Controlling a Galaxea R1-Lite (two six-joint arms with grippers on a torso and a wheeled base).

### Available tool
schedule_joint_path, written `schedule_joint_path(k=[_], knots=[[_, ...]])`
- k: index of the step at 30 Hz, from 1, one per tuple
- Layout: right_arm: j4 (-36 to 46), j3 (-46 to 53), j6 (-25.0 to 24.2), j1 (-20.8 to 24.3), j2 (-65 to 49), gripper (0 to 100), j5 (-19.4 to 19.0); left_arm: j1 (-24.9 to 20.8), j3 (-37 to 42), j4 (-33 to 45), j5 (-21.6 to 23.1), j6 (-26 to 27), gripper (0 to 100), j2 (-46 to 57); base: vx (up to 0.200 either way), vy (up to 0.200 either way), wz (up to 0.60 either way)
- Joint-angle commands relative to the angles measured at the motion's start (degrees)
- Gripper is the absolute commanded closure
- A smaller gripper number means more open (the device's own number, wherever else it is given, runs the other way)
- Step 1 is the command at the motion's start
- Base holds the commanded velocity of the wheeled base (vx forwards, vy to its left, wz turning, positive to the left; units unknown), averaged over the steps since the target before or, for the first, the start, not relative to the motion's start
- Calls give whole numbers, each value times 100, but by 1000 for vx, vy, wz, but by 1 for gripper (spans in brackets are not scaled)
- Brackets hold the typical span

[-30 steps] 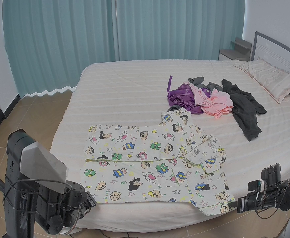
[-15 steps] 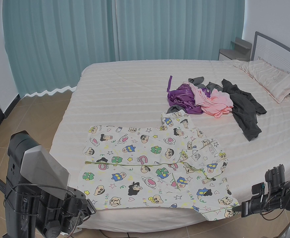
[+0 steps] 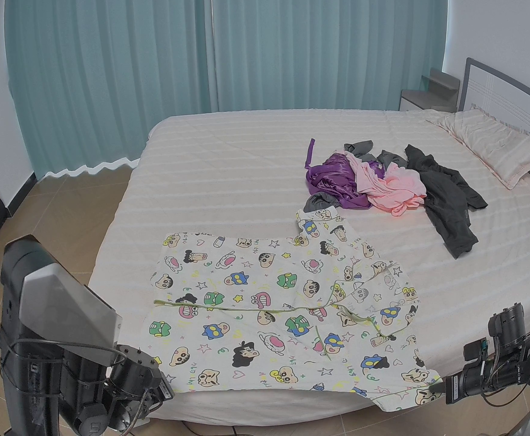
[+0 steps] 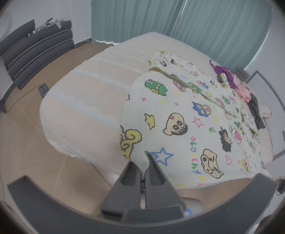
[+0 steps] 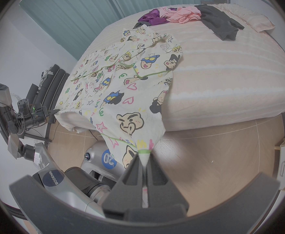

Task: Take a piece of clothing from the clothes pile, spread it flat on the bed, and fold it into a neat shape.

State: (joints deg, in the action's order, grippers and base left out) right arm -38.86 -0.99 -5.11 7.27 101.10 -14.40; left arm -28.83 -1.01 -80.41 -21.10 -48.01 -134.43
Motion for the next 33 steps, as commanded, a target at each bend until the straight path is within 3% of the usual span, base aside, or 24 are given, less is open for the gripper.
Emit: schedule_joint_path(k=[1, 16, 20, 28, 33], knots=[[107, 99, 1, 21, -73, 100, 7, -228, 92, 1212, 45, 28, 100, 1076, 0, 0, 0], [652, 99, 238, 56, -178, 100, 165, -430, 92, 2372, 89, 28, 100, 1243, 0, 0, 0], [590, 72, 256, 64, -213, 100, 148, -430, 57, 2381, 168, 37, 100, 1270, 0, 0, 0], [590, -323, -25, 64, -301, 100, 121, -61, -453, 2363, 414, 28, 100, 1815, 0, 0, 0], [599, -745, -351, 64, -125, 100, 113, 440, -1296, 3567, 889, 81, 100, 2272, 0, 0, 0]])
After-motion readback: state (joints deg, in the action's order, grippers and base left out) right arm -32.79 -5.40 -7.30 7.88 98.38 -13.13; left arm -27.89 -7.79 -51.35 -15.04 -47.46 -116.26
